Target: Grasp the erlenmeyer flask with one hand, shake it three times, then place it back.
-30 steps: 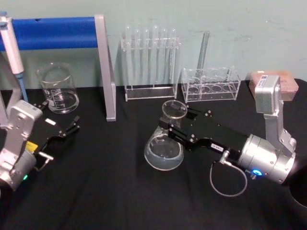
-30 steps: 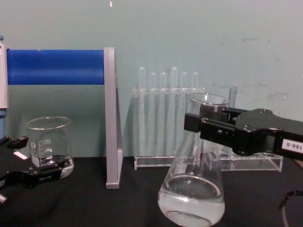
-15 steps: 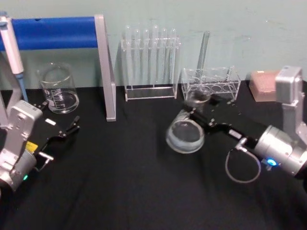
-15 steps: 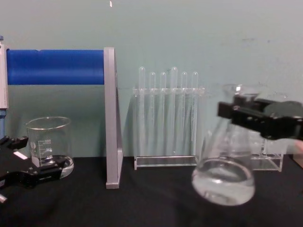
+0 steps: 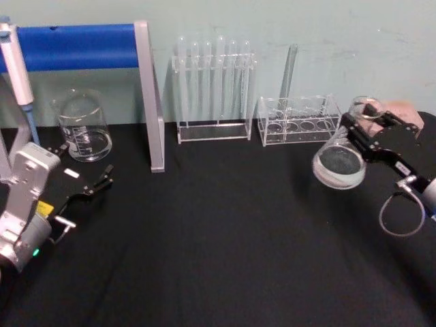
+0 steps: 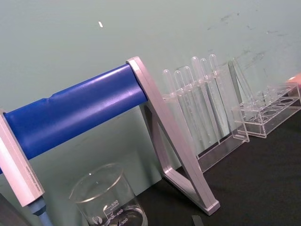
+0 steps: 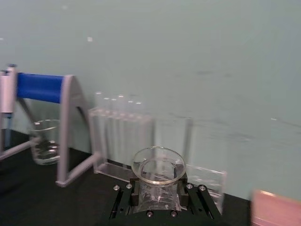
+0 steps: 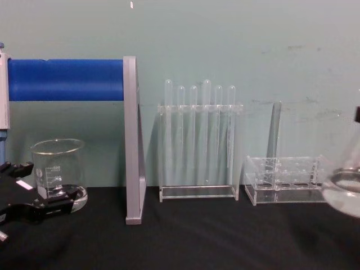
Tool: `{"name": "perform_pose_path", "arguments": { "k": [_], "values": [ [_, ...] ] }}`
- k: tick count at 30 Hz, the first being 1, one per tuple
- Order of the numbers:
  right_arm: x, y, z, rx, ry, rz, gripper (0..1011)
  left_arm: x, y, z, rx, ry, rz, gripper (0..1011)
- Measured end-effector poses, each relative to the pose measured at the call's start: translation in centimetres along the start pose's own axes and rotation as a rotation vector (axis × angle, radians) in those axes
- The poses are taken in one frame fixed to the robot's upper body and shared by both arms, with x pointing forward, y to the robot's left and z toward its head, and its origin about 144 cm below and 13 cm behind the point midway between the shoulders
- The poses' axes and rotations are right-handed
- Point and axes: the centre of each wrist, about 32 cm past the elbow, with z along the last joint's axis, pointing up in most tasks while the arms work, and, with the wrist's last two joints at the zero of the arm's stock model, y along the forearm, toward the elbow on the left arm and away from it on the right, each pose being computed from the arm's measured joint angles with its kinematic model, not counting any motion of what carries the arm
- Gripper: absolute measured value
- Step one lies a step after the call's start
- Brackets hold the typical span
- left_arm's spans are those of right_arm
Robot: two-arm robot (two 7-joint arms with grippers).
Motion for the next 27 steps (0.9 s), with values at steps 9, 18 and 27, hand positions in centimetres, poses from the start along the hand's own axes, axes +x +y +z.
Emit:
{"name": "perform_pose_path", "arguments": {
  "k": [9, 18, 27],
  "values": [
    [0.3, -0.3, 0.0, -0.006, -0.001, -0.041, 449, 0.0, 0.0, 0.0, 0.000, 0.000, 0.000, 1001],
    [-1.4, 1.4, 0.0, -0.006, 0.011, 0.094, 449, 0.0, 0.0, 0.0, 0.000, 0.000, 0.000, 1001],
    [-4.1, 3.1, -0.1, -0.013, 0.023, 0.289, 449, 0.0, 0.0, 0.0, 0.000, 0.000, 0.000, 1001]
  ]
}}
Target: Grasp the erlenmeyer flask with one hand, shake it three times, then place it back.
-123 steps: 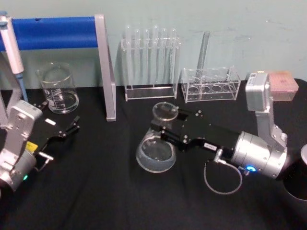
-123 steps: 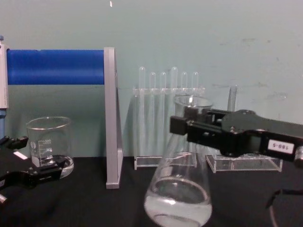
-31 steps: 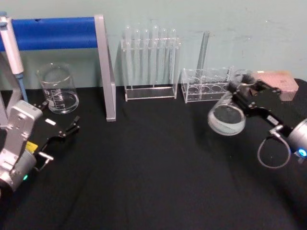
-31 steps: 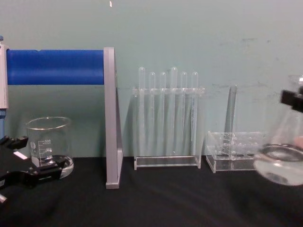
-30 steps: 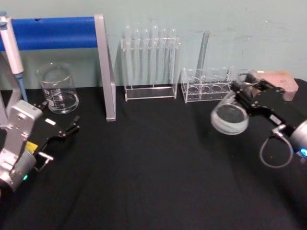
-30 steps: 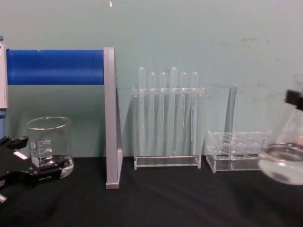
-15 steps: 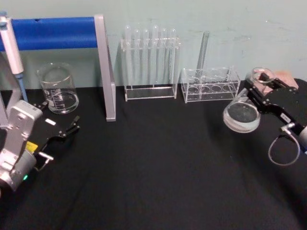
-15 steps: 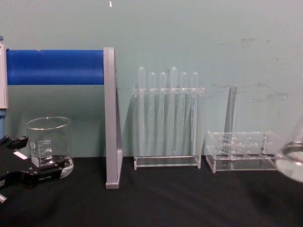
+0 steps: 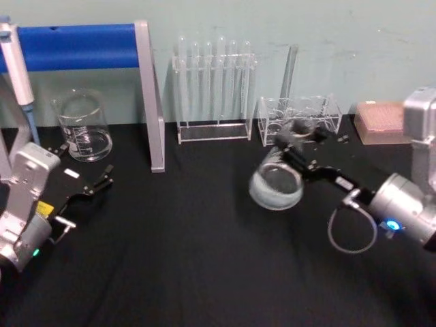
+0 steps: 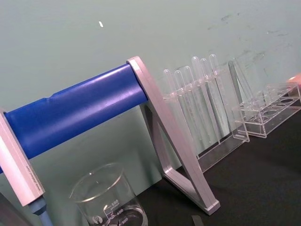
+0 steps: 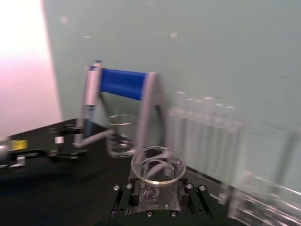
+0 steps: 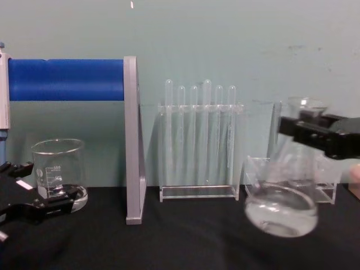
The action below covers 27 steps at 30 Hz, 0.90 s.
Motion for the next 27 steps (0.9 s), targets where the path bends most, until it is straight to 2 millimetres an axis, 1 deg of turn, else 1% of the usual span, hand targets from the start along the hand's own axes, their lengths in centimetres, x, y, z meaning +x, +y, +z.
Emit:
{"name": "perform_pose_path", "arguments": {
  "k": [6, 13, 21, 27],
  "values": [
    [-1.4, 1.3, 0.0, -0.001, 0.008, 0.127, 449, 0.0, 0.0, 0.0, 0.000, 0.000, 0.000, 1001],
    [-2.4, 2.0, -0.1, -0.003, 0.012, 0.211, 449, 0.0, 0.0, 0.0, 0.000, 0.000, 0.000, 1001],
    [-2.4, 1.9, 0.0, 0.001, 0.013, 0.206, 449, 0.0, 0.0, 0.0, 0.000, 0.000, 0.000, 1001],
    [-1.8, 1.2, 0.0, 0.008, 0.011, 0.136, 449, 0.0, 0.0, 0.0, 0.000, 0.000, 0.000, 1001]
  ]
}}
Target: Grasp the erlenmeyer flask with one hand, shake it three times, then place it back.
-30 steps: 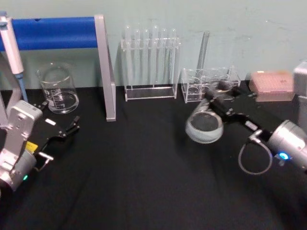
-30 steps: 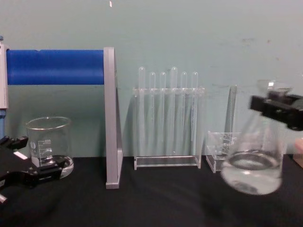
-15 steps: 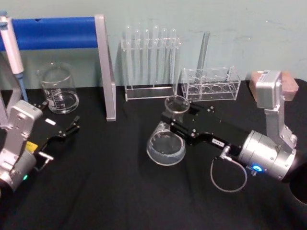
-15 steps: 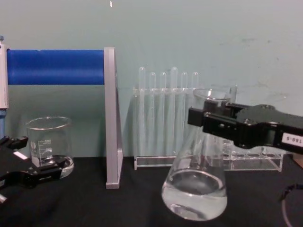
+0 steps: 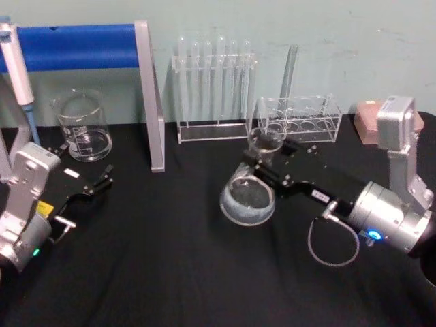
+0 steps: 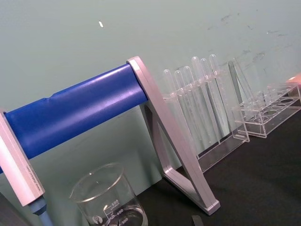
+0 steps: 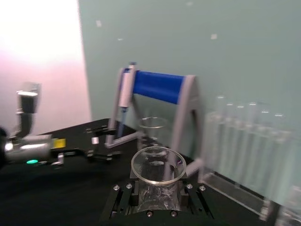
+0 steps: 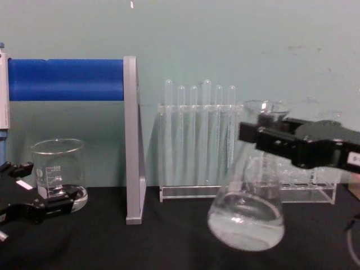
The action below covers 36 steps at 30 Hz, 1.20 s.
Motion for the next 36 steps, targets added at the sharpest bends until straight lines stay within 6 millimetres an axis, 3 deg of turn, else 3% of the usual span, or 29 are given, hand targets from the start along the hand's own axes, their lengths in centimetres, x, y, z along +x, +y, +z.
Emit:
{"name": "perform_pose_path", "arguments": {
  "k": [16, 23, 28, 36],
  "values": [
    [3.3, -4.6, 0.5, 0.016, -0.019, -0.354, 449, 0.0, 0.0, 0.0, 0.000, 0.000, 0.000, 1001],
    [3.9, -5.9, 0.6, 0.011, -0.029, -0.432, 449, 0.0, 0.0, 0.0, 0.000, 0.000, 0.000, 1001],
    [3.8, -5.9, 0.6, 0.008, -0.028, -0.424, 449, 0.0, 0.0, 0.0, 0.000, 0.000, 0.000, 1001],
    [2.8, -3.8, 0.5, -0.003, -0.009, -0.299, 449, 0.0, 0.0, 0.0, 0.000, 0.000, 0.000, 1001]
  ]
}}
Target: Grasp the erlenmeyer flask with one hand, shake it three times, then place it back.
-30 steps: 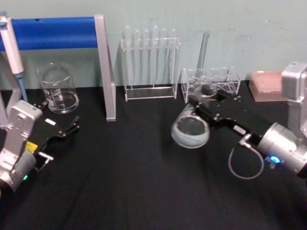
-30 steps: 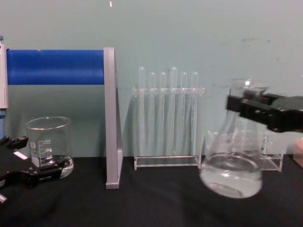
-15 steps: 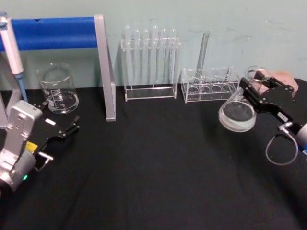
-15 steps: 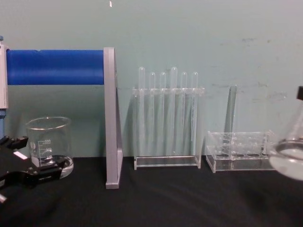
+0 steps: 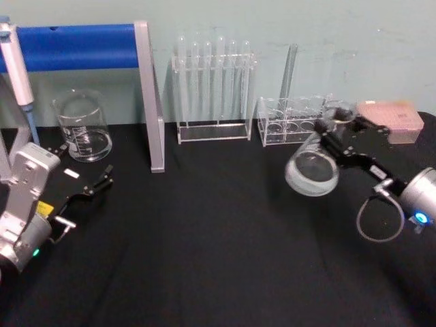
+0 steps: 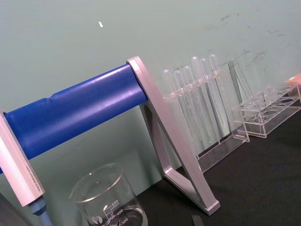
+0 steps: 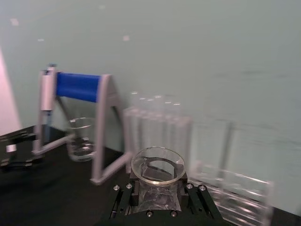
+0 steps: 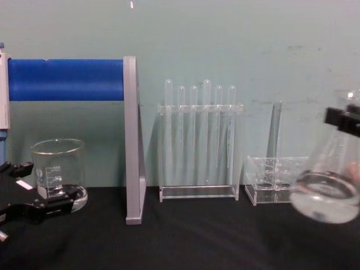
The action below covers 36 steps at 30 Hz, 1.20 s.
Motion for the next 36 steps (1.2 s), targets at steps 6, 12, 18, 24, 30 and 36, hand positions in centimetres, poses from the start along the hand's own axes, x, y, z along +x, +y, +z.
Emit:
{"name": "perform_pose_path", "arguments": {
  "k": [6, 12, 18, 24, 30, 36],
  "values": [
    [-1.4, 1.2, -0.1, -0.011, 0.007, 0.114, 449, 0.0, 0.0, 0.0, 0.000, 0.000, 0.000, 1001],
    [-2.7, 2.4, -0.1, -0.021, 0.002, 0.234, 449, 0.0, 0.0, 0.0, 0.000, 0.000, 0.000, 1001],
    [-3.1, 2.9, -0.2, -0.026, -0.002, 0.275, 449, 0.0, 0.0, 0.0, 0.000, 0.000, 0.000, 1001],
    [-2.8, 3.1, -0.5, -0.036, 0.005, 0.301, 449, 0.0, 0.0, 0.0, 0.000, 0.000, 0.000, 1001],
    [-2.2, 3.3, -1.2, -0.047, 0.016, 0.333, 449, 0.0, 0.0, 0.0, 0.000, 0.000, 0.000, 1001],
    [-1.9, 3.4, -2.0, -0.056, 0.022, 0.342, 449, 0.0, 0.0, 0.0, 0.000, 0.000, 0.000, 1001]
  ]
}}
